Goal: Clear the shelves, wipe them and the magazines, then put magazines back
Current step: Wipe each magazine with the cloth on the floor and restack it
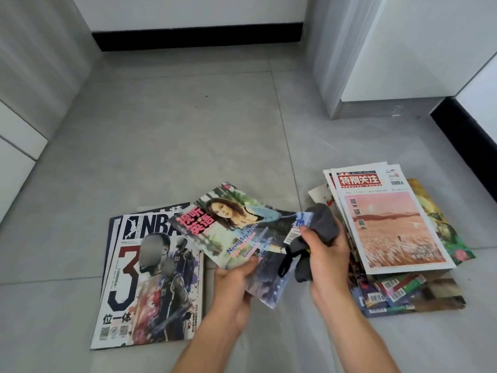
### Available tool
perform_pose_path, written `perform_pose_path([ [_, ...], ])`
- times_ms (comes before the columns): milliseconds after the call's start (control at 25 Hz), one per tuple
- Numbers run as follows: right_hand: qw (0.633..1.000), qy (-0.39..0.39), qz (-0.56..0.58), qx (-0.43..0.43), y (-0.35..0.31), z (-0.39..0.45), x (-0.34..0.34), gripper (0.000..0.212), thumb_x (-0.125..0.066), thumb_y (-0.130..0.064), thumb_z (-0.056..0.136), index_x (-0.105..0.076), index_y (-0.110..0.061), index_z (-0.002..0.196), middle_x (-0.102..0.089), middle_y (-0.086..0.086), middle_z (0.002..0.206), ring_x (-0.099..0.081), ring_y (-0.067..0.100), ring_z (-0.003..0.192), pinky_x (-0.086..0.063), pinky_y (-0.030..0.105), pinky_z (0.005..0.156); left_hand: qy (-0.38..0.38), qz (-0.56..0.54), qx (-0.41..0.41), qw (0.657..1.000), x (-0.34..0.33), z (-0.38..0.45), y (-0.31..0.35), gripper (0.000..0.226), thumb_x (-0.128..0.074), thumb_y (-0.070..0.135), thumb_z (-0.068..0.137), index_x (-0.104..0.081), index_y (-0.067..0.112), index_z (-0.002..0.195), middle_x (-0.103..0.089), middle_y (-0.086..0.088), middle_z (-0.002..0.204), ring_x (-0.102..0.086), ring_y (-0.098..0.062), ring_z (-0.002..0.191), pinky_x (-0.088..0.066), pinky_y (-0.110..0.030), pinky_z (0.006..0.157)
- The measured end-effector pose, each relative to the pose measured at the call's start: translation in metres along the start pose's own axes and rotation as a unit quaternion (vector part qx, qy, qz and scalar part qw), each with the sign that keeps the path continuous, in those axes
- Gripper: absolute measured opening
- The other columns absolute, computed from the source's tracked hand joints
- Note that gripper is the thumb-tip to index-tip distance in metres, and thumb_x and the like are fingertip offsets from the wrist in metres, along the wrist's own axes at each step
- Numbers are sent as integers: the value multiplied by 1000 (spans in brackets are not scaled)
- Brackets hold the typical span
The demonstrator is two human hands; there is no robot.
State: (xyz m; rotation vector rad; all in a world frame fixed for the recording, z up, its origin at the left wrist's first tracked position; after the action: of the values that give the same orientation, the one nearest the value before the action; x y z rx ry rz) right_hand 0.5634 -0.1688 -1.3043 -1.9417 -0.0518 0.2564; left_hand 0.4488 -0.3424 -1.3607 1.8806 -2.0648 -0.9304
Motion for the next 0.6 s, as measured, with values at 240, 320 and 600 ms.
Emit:
perform_pose_path([
  [240, 981, -97, -156, 58, 20, -97, -26, 67, -75, -5, 83, -53, -44, 132, -63, -21, 127, -60, -3, 116, -52, 25, 94, 120, 25, -79, 989, 12, 2, 27, 23, -73, -4, 80, -60, -2, 99, -71, -25, 95, -69, -31, 78, -57, -42, 77],
  [320, 976, -78, -178, 103, 8, -82, -24, 64, -74, -5, 84, -54, -38, 134, -62, -19, 128, -58, -3, 116, -49, 23, 97, 104, 32, -80, 991, 11, -1, 26, 20, -72, -6, 80, -59, 1, 92, -71, -21, 86, -69, -26, 69, -57, -35, 68],
  [600, 961, -37, -241, 129, -14, -7, -13, 57, -72, -9, 83, -55, -33, 131, -60, -6, 128, -56, -4, 115, -45, 26, 105, 88, 32, -104, 990, -3, -18, 27, 21, -69, -7, 84, -56, 10, 85, -69, -13, 87, -67, -27, 82, -53, -38, 83],
])
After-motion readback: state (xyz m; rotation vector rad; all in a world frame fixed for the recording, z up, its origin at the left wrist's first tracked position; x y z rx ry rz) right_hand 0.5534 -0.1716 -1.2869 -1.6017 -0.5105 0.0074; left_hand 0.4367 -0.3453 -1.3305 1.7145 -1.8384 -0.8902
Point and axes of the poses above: each hand's wrist, its own z-axis towards the middle knuckle, its own x-axis out of the back of the hand, y = z × x, the point moved 10 cm from there along z, towards the middle knuckle
